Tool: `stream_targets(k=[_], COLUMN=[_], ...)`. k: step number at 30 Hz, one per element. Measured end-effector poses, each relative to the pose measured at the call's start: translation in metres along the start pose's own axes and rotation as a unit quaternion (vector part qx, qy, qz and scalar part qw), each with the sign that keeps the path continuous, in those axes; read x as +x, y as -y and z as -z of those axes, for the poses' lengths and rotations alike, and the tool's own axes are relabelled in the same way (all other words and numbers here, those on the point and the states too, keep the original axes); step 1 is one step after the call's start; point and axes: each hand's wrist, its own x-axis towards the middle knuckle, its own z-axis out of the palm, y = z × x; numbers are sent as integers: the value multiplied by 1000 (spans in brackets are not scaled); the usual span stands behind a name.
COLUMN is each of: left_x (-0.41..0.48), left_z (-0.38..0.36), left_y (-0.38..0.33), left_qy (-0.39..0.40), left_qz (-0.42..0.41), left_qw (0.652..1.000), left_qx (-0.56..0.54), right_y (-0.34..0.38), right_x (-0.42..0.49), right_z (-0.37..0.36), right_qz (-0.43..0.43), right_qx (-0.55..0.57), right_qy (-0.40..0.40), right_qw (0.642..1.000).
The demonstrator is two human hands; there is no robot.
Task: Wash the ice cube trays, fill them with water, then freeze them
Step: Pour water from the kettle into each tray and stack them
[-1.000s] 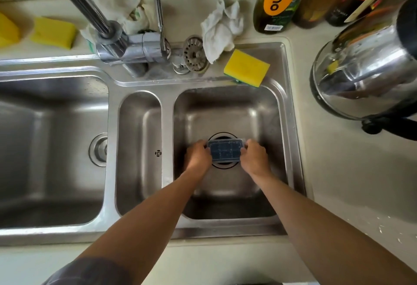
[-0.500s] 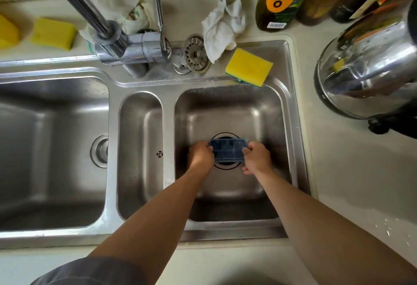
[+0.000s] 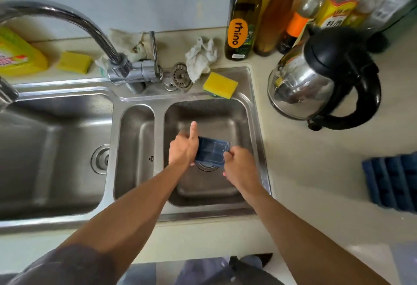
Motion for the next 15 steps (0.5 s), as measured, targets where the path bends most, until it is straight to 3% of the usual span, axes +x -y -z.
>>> stream_targets(k=[5,9,12,15], left_x=[-37,-64,-89,-106], left_z=[16,25,29,39], left_y=[-39,-78,-108,-132], left_qy=[-9,12,24,16], left_qz=[-75,-140,-214,-231], left_qw=[997,985,955,947], left_qx=[24,103,202,222], right_y=[23,42,65,84], right_x=[-30,-42,-45,-50], right_z=[59,110,135,151], right_qz=[21,52,80,62], right_qx=[-7,-22,-20,-31], right_qy=[39,-43,-12,25], right_qw=[999,997,996,997])
